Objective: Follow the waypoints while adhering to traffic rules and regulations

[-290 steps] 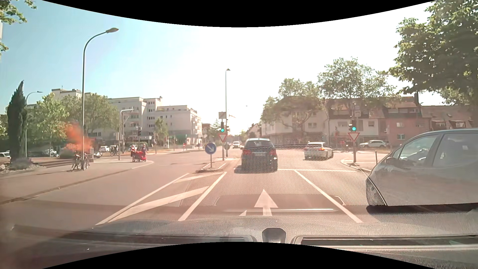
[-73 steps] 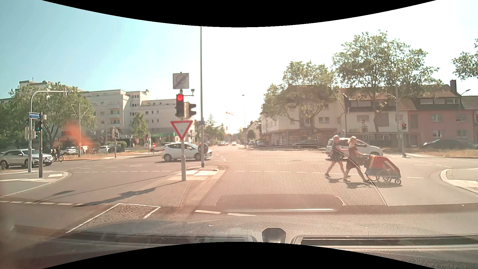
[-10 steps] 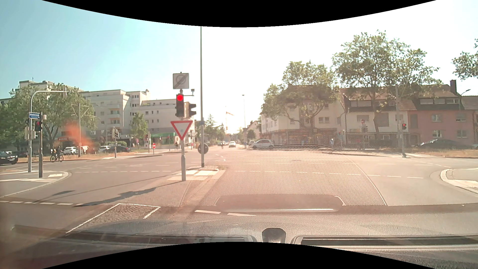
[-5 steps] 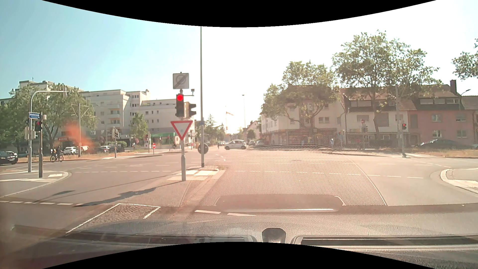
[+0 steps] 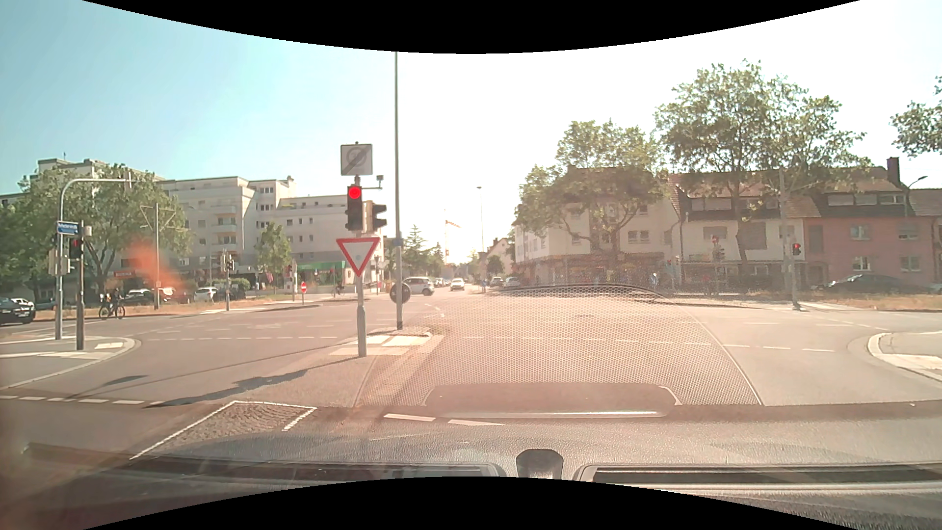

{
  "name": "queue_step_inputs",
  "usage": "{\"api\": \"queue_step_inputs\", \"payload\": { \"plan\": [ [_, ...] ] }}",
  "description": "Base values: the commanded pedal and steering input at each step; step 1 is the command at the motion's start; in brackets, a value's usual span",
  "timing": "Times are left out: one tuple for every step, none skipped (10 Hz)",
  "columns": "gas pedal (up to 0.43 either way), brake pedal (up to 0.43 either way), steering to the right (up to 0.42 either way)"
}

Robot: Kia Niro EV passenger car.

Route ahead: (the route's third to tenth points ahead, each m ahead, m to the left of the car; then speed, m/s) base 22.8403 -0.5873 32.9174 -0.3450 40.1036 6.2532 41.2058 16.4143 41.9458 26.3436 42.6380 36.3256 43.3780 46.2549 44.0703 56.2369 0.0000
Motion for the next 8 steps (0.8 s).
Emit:
{"api": "queue_step_inputs", "payload": {
  "plan": [
    [0.000, 0.293, -0.001],
    [0.000, 0.293, -0.001],
    [0.000, 0.293, -0.001],
    [0.000, 0.293, -0.001],
    [0.000, 0.293, -0.001],
    [0.000, 0.293, -0.001],
    [0.000, 0.293, -0.001],
    [0.000, 0.293, -0.001]
  ]
}}
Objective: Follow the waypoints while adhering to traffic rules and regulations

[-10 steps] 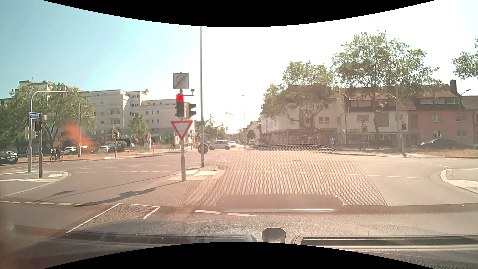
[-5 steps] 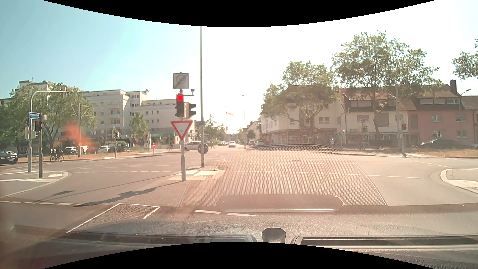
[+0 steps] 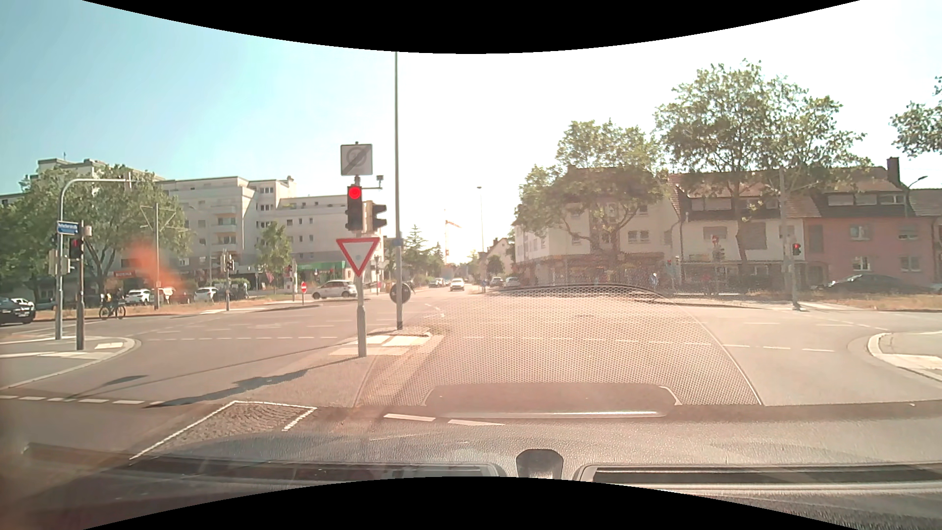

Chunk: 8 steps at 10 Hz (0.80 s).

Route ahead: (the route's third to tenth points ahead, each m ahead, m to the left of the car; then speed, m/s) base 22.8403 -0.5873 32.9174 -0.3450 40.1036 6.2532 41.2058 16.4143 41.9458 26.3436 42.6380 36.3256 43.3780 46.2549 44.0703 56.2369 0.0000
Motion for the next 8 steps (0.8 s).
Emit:
{"api": "queue_step_inputs", "payload": {
  "plan": [
    [0.000, 0.293, -0.001],
    [0.000, 0.293, -0.001],
    [0.000, 0.293, -0.001],
    [0.000, 0.293, -0.001],
    [0.000, 0.293, -0.001],
    [0.000, 0.293, -0.001],
    [0.000, 0.293, -0.001],
    [0.000, 0.293, -0.001]
  ]
}}
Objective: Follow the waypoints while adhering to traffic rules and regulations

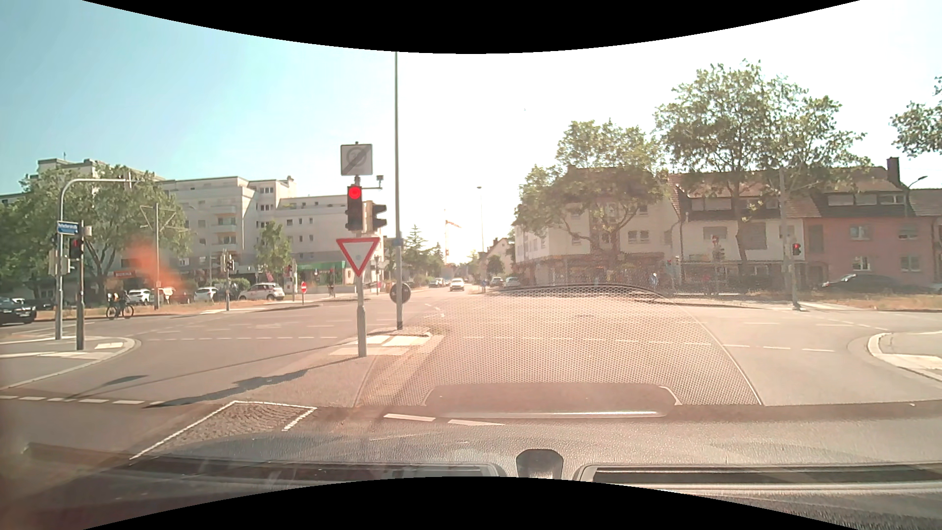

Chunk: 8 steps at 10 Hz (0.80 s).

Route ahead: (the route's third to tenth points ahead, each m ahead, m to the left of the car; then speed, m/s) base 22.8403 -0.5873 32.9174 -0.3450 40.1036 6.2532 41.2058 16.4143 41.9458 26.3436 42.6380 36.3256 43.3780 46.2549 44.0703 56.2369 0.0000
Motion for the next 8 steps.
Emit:
{"api": "queue_step_inputs", "payload": {
  "plan": [
    [0.000, 0.293, -0.001],
    [0.000, 0.293, -0.001],
    [0.000, 0.293, -0.001],
    [0.000, 0.293, -0.001],
    [0.000, 0.293, -0.001],
    [0.000, 0.293, -0.001],
    [0.000, 0.293, -0.001],
    [0.000, 0.293, -0.001]
  ]
}}
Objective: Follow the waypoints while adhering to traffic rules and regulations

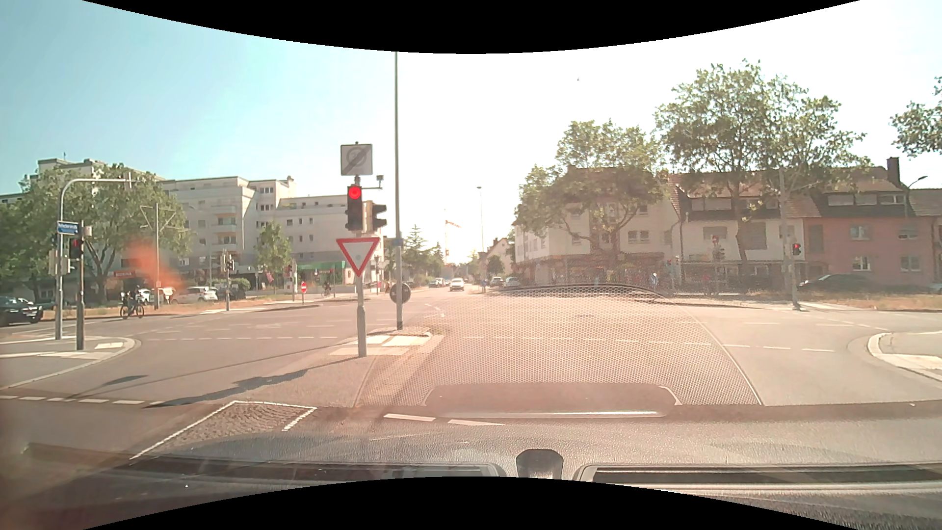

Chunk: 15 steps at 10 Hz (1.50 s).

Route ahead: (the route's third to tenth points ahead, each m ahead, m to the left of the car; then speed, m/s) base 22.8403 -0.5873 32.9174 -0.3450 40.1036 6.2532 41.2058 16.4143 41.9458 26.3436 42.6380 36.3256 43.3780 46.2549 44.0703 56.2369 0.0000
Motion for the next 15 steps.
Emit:
{"api": "queue_step_inputs", "payload": {
  "plan": [
    [0.000, 0.293, -0.001],
    [0.000, 0.293, -0.001],
    [0.000, 0.293, -0.001],
    [0.000, 0.293, -0.001],
    [0.000, 0.293, -0.001],
    [0.000, 0.293, -0.001],
    [0.000, 0.293, -0.001],
    [0.000, 0.293, -0.002],
    [0.000, 0.293, -0.002],
    [0.000, 0.293, -0.001],
    [0.000, 0.293, -0.001],
    [0.000, 0.293, -0.001],
    [0.000, 0.293, -0.001],
    [0.000, 0.293, -0.001],
    [0.000, 0.293, -0.001]
  ]
}}
